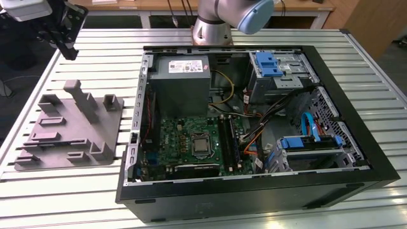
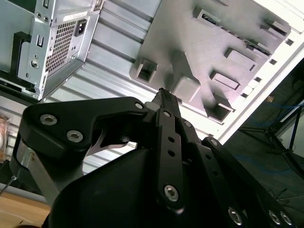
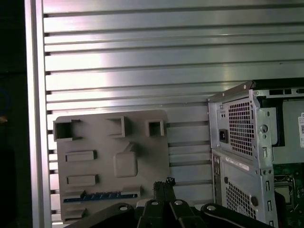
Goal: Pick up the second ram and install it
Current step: 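Reach for the second ram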
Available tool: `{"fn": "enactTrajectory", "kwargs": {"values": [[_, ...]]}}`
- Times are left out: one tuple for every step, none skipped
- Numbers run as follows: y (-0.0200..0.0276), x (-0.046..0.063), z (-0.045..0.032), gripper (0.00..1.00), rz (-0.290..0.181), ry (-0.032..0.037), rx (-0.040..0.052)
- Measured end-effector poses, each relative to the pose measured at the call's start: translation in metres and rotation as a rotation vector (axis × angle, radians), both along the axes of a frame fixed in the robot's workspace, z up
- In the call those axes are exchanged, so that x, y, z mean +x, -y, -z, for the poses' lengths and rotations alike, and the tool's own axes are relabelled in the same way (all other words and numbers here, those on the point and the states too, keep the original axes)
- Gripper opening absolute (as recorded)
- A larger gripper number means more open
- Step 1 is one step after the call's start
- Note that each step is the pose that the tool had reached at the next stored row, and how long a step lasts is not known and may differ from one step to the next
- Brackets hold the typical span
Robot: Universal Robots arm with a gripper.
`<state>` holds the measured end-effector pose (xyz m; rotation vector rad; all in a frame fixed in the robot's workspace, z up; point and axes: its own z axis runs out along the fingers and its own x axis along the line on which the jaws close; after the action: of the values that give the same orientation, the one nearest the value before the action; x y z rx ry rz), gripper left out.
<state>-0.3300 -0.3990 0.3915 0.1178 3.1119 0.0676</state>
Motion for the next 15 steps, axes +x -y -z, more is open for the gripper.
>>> {"fn": "enactTrajectory", "kwargs": {"values": [[0.0000, -0.002, 0.0000, 0.10, 0.000, 0.0000, 0.0000], [0.0000, -0.004, 0.0001, 0.10, 0.000, 0.0001, 0.0000], [0.0000, -0.006, 0.0002, 0.10, 0.000, 0.0001, 0.0001], [0.0000, -0.007, 0.0004, 0.10, 0.000, 0.0001, 0.0001], [0.0000, -0.009, 0.0006, 0.10, 0.000, 0.0001, 0.0001], [0.0000, -0.010, 0.0008, 0.10, 0.000, 0.0000, 0.0000], [0.0000, -0.011, 0.0011, 0.10, 0.000, 0.0000, 0.0000], [0.0000, -0.012, 0.0013, 0.10, 0.000, 0.0000, 0.0000], [0.0002, -0.013, 0.0016, 0.10, 0.000, 0.0000, 0.0000], [0.0004, -0.013, 0.0018, 0.10, 0.000, -0.0001, 0.0000], [0.0007, -0.014, 0.0021, 0.10, 0.000, 0.0000, 0.0000], [0.0012, -0.015, 0.0024, 0.10, 0.000, 0.0000, 0.0000], [0.0015, -0.016, 0.0026, 0.10, 0.000, 0.0000, 0.0000], [0.0019, -0.016, 0.0028, 0.10, 0.000, 0.0000, 0.0000], [0.0023, -0.017, 0.0031, 0.10, 0.000, 0.0000, 0.0000]]}}
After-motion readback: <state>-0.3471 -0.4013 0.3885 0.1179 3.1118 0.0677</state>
